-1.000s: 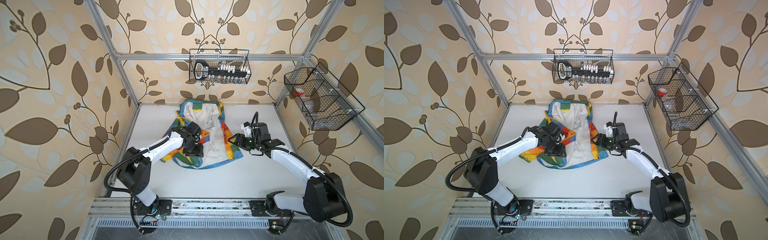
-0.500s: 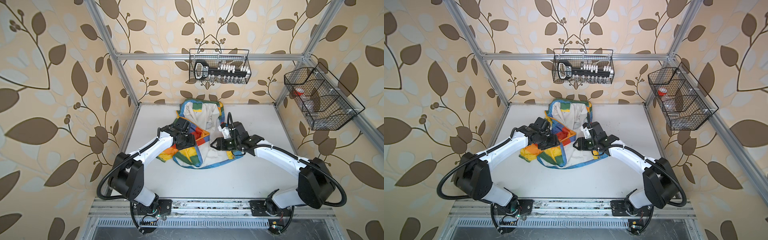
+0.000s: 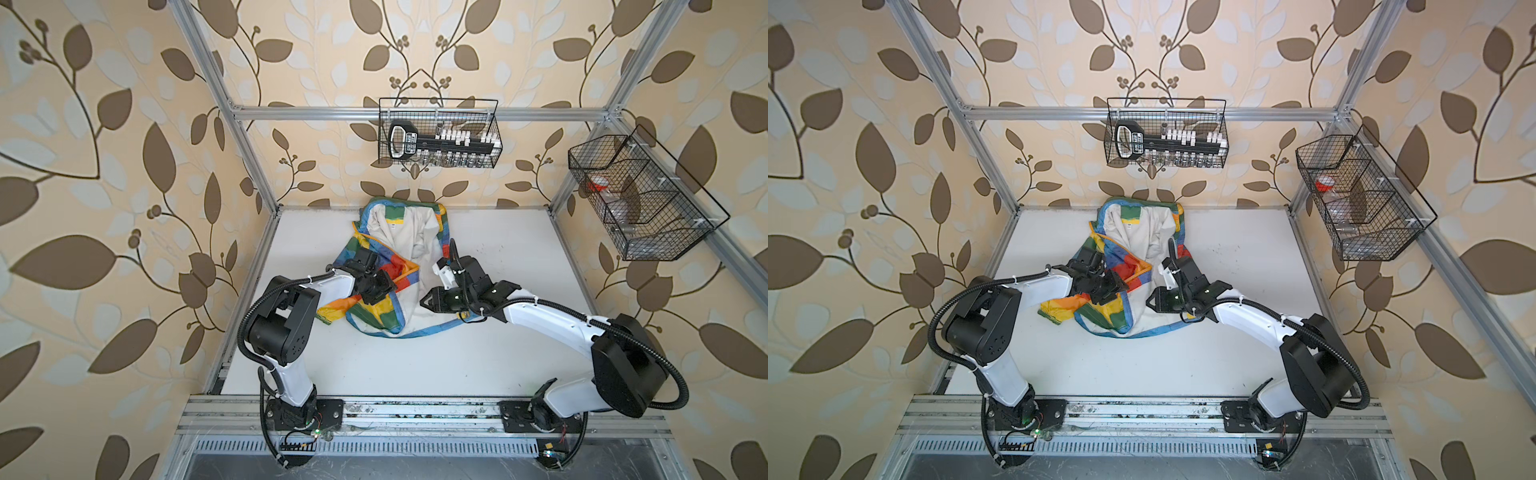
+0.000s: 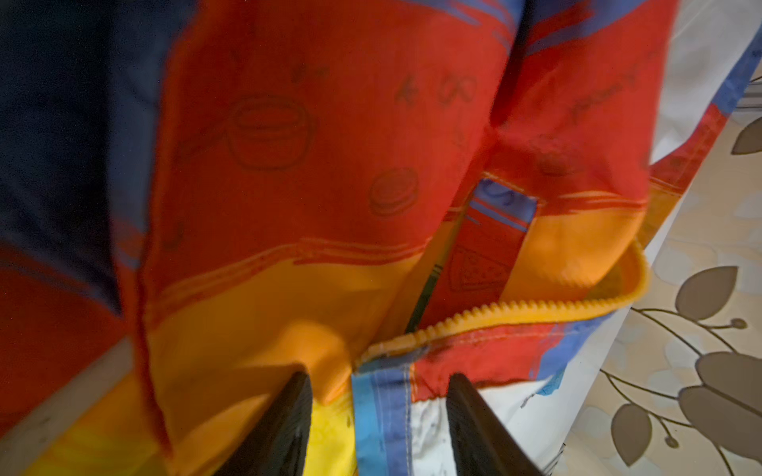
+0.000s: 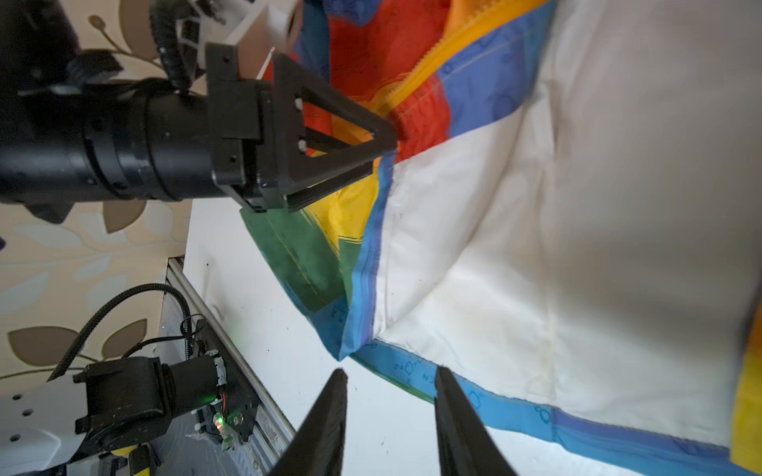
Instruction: Zip up the jacket
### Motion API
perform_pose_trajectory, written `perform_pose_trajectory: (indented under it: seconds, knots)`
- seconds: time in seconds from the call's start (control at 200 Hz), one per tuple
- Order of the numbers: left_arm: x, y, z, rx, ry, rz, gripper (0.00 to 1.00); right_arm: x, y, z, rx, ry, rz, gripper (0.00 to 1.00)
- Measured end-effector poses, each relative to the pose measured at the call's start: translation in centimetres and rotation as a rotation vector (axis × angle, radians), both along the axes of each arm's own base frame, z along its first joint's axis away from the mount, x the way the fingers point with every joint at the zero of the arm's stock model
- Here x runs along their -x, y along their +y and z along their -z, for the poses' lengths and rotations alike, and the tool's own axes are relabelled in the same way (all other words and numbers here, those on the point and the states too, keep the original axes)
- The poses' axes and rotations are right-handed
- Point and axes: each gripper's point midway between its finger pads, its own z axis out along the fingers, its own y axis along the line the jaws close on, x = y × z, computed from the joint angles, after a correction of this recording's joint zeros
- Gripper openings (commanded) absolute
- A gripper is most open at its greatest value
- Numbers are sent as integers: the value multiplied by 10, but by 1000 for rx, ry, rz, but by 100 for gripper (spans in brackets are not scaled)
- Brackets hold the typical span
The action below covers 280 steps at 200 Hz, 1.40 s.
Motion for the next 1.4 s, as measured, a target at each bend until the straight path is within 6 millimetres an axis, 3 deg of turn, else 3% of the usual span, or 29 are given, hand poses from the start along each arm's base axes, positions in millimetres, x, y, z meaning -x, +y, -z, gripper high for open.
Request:
perform_pose_trajectory:
  seconds: [0.22, 0.34, 0.415, 0.6, 0.69, 0.78, 0.805, 0.85, 0.92, 1.005, 1.09, 1.165, 1.27, 1.33, 1.379, 1.399]
  knots:
    - [-5, -7, 1, 48, -36, 1, 24, -15, -54, 6, -44, 37, 136, 40]
    - [-5, -8, -6, 51, -60, 20, 13, -16, -67, 3, -64, 35, 163, 40]
    - [-5, -14, -19, 43, -84, 58, 0, -16, -71, 2, -73, 34, 168, 40]
    - [-5, -60, -73, 28, -219, 231, 0, -14, -79, 7, -85, 54, 184, 40]
    - [9, -89, -94, 40, -277, 332, 0, -13, -90, 12, -90, 67, 211, 40]
    - [29, -112, -103, 61, -289, 426, 0, -11, -107, 16, -93, 75, 259, 40]
    - [36, -118, -104, 67, -286, 450, 12, -11, -112, 16, -95, 75, 272, 41]
    - [50, -130, -103, 82, -274, 504, 47, -12, -121, 15, -100, 72, 297, 43]
    - [69, -147, -100, 107, -243, 579, 64, -13, -133, 14, -104, 63, 330, 46]
    - [89, -158, -90, 117, -195, 638, 68, -14, -145, 12, -101, 56, 359, 48]
    - [104, -161, -86, 115, -160, 670, 73, -13, -150, 9, -97, 48, 369, 38]
    - [105, -160, -88, 105, -150, 676, 80, -11, -154, 4, -94, 33, 376, 43]
    - [95, -163, -109, 91, -181, 671, 85, -8, -162, -13, -73, -30, 401, 50]
    - [81, -171, -130, 86, -229, 659, 84, -5, -171, -33, -57, -110, 437, 60]
    - [65, -178, -145, 76, -276, 649, 82, -2, -180, -55, -58, -190, 485, 60]
    - [59, -183, -151, 72, -292, 649, 80, -2, -184, -64, -55, -229, 503, 75]
